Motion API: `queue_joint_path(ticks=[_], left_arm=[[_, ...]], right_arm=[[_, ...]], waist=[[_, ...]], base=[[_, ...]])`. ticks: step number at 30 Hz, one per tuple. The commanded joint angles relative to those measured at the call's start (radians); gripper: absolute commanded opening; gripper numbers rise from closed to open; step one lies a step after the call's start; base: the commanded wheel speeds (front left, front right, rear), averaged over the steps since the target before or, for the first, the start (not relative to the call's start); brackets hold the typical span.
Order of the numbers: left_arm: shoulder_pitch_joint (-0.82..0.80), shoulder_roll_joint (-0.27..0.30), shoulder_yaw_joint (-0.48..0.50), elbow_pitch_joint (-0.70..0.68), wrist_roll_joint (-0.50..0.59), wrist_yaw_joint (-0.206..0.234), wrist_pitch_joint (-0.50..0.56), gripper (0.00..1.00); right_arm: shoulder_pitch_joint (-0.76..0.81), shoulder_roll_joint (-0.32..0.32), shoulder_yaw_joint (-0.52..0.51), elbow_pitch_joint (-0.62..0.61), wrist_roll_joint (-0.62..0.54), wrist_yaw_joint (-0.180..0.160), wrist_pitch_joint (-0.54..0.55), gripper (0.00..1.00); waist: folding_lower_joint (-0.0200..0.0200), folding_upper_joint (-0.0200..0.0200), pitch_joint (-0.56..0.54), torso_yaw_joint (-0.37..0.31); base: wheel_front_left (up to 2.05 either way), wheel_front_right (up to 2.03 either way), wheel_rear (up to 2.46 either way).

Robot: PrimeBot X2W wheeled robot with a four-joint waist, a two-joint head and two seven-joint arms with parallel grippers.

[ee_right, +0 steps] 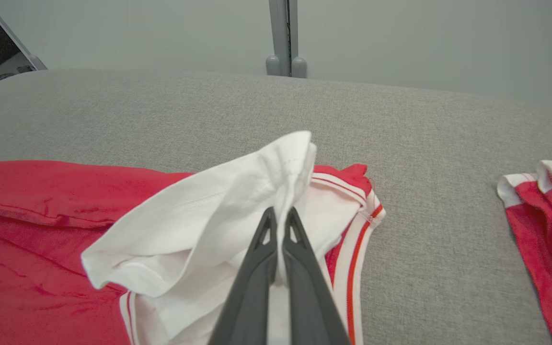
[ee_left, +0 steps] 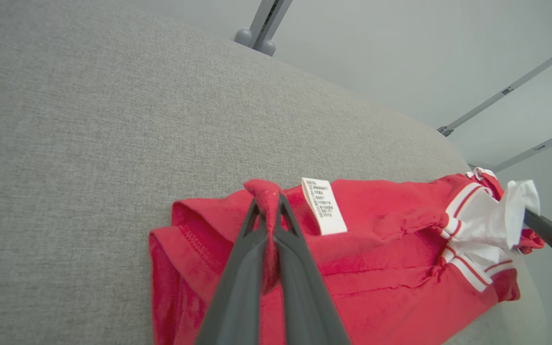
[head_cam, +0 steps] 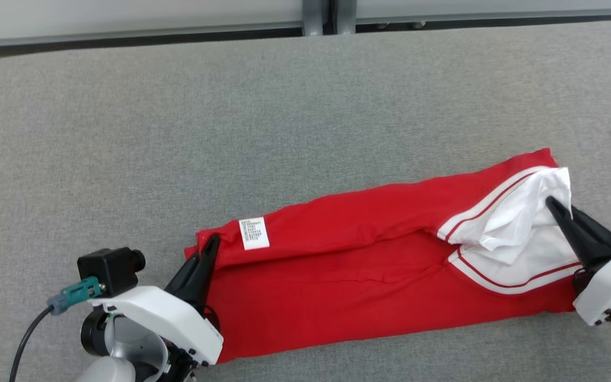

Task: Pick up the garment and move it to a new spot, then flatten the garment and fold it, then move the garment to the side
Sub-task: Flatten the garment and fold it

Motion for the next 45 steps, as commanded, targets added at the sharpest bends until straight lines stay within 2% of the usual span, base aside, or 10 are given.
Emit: queue_joint_path(ticks=[1,8,9,10,11,12,13,22,33,45], left_arm=[[0.018,0.005,0.006,-0.006,-0.008,0.008,-0.006,0.00],[0.041,0.002,0.009,0.013,-0.022,0.012,-0.006,0.00],[0.043,0.001,0.008,0.020,-0.022,0.013,-0.008,0.04],[0.044,-0.001,0.007,0.028,-0.021,0.012,-0.012,0.23],[0.048,-0.001,0.005,0.038,-0.020,0.007,-0.016,0.43],[0.054,0.000,0.002,0.047,-0.019,0.000,-0.019,0.62],[0.062,-0.004,0.000,0.056,-0.023,-0.007,-0.028,1.00],[0.203,-0.008,0.013,0.183,-0.007,-0.004,-0.148,1.00],[0.349,-0.091,0.107,0.198,0.169,-0.017,-0.404,1.00],[0.399,-0.253,0.320,0.101,0.495,-0.151,-0.404,1.00]], right_arm=[[0.017,0.010,-0.015,-0.006,-0.013,0.000,0.000,0.00],[0.031,0.035,-0.020,0.018,-0.052,0.000,-0.004,0.00],[0.037,0.034,-0.016,0.026,-0.062,0.000,-0.005,0.20],[0.044,0.036,-0.012,0.035,-0.070,0.000,-0.007,0.46],[0.053,0.038,-0.005,0.040,-0.074,0.000,-0.009,0.91],[0.061,0.039,-0.001,0.046,-0.078,0.000,-0.013,1.00],[0.072,0.040,0.000,0.054,-0.079,0.000,-0.011,1.00],[0.180,0.049,-0.006,0.098,-0.118,0.000,-0.012,1.00],[0.401,0.138,-0.239,-0.021,-0.174,0.000,-0.020,1.00],[0.301,0.236,-0.300,-0.019,-0.286,0.000,0.052,1.00]], waist=[[0.0000,0.0000,-0.012,-0.009],[0.0000,0.0000,-0.023,-0.007],[0.0000,0.0000,-0.025,-0.006],[0.0000,0.0000,-0.027,-0.004],[0.0000,0.0000,-0.030,-0.002],[0.0000,0.0000,-0.033,-0.001],[0.0000,0.0000,-0.036,0.000],[0.0000,0.0000,-0.117,-0.026],[0.0000,0.0000,-0.264,0.001],[0.0000,0.0000,-0.235,0.026]], base=[[0.00,0.00,0.00],[0.00,0.00,0.00],[0.00,0.00,0.00],[0.00,0.00,0.00],[0.00,0.00,0.00],[0.00,0.00,0.00],[0.00,0.00,0.00],[0.00,0.00,0.00],[0.00,0.00,0.00],[0.00,0.00,0.00]])
